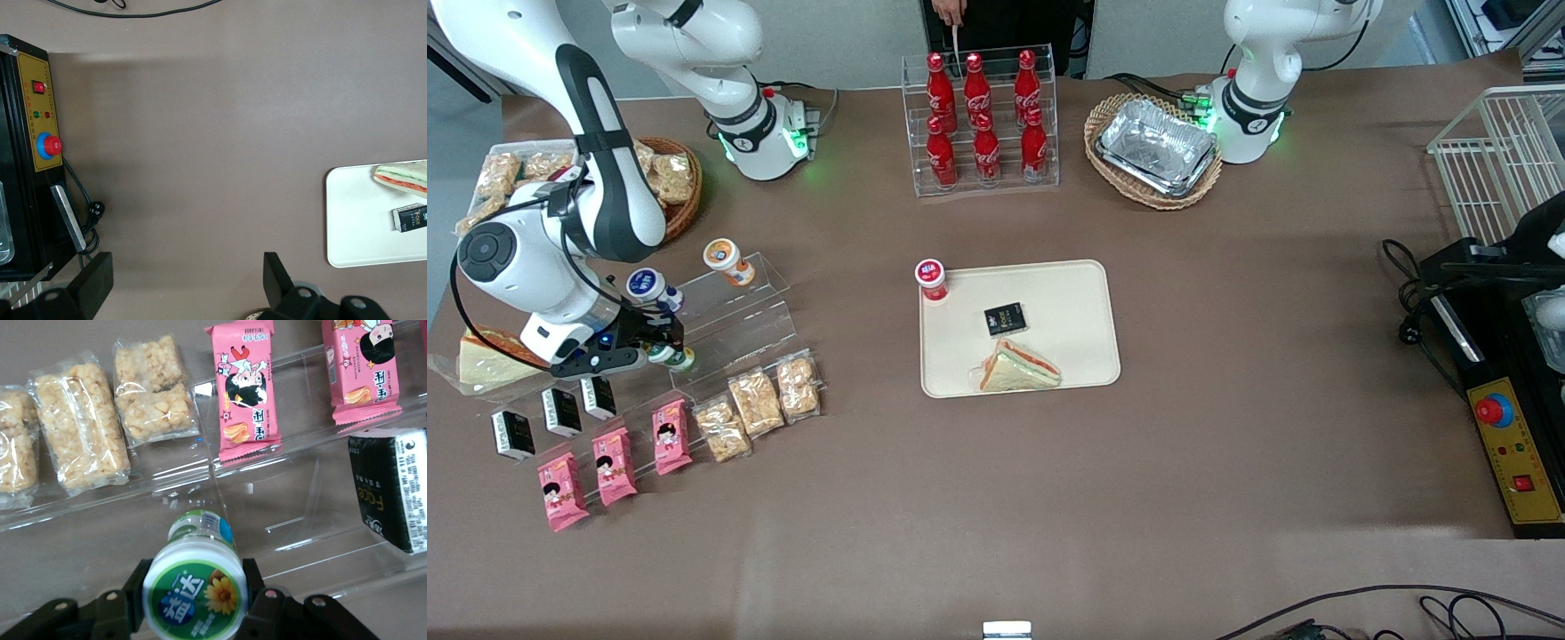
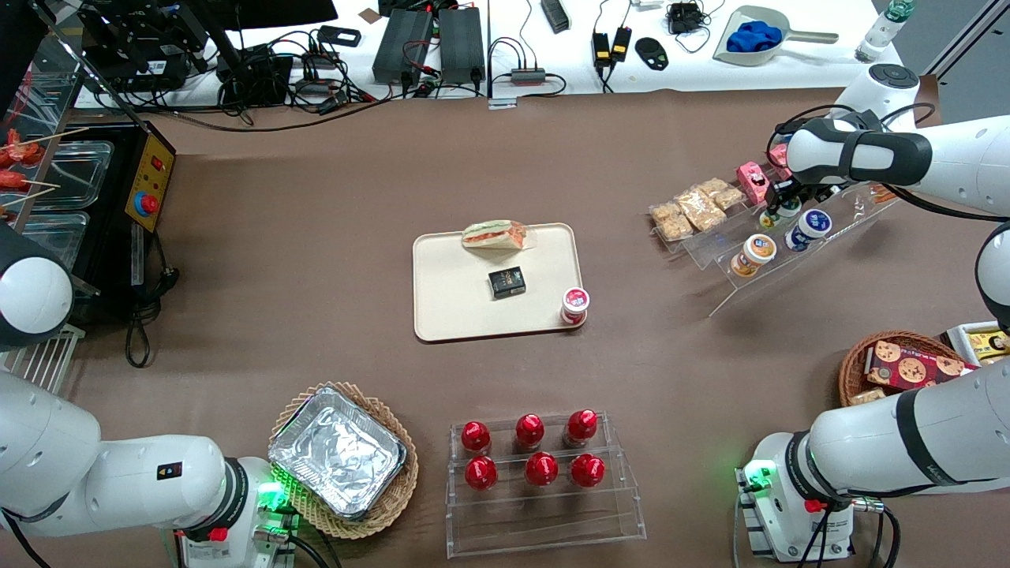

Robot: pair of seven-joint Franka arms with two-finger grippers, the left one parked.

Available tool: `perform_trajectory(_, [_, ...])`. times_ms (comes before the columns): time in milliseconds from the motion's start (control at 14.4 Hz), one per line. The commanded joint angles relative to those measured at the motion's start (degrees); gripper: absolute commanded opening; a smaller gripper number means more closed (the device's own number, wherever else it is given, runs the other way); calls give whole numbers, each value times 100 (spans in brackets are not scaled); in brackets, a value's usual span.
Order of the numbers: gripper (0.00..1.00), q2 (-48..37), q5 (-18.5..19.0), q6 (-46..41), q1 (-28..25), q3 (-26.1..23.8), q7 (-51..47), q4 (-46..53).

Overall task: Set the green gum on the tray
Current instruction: 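Close the right gripper on the green-labelled bottle and lift it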

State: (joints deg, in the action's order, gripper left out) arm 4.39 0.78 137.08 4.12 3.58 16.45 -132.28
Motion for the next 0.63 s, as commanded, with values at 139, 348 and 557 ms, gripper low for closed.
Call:
perform_trajectory(139, [0,-569,106,-408,63,11,490,166])
perform_trajectory(348, [0,-878,107,-1873,54,-7,482,1042])
perform_trajectory(557, [0,-861,107,-3656,37,-200,421,2465])
